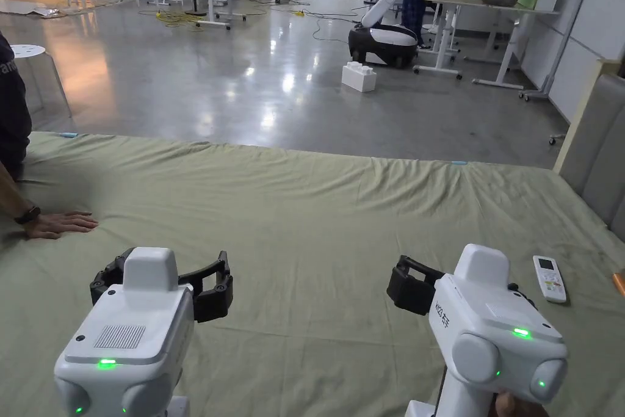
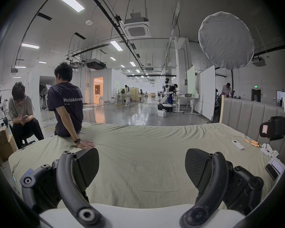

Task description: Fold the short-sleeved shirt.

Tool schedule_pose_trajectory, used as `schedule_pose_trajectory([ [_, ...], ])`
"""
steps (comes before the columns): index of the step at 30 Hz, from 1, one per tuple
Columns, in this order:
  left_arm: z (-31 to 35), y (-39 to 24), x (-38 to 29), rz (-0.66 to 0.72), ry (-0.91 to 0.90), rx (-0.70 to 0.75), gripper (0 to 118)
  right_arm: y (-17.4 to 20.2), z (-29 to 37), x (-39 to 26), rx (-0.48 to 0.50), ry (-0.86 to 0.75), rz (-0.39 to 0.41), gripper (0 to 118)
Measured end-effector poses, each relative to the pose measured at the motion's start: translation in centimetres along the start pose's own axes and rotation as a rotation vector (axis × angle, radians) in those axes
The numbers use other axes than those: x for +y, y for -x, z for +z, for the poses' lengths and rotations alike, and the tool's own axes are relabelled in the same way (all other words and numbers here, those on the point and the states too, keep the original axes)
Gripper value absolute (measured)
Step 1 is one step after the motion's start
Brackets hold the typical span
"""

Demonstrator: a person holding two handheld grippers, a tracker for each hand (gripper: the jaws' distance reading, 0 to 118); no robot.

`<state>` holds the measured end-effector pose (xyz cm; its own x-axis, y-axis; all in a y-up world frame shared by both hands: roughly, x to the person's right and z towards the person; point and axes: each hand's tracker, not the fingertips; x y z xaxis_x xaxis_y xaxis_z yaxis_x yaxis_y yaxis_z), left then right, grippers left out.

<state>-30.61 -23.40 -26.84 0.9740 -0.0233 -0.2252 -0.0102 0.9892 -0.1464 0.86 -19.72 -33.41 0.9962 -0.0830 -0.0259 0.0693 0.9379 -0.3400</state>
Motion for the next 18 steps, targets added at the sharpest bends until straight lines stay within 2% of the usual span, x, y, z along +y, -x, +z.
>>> schedule_pose_trajectory([
  [18,-0.3,0.4,0.5,-0.031,0.025,-0.008,106,-0.7,-2.2,-1.6,-0.007,0.085,0.048,118],
])
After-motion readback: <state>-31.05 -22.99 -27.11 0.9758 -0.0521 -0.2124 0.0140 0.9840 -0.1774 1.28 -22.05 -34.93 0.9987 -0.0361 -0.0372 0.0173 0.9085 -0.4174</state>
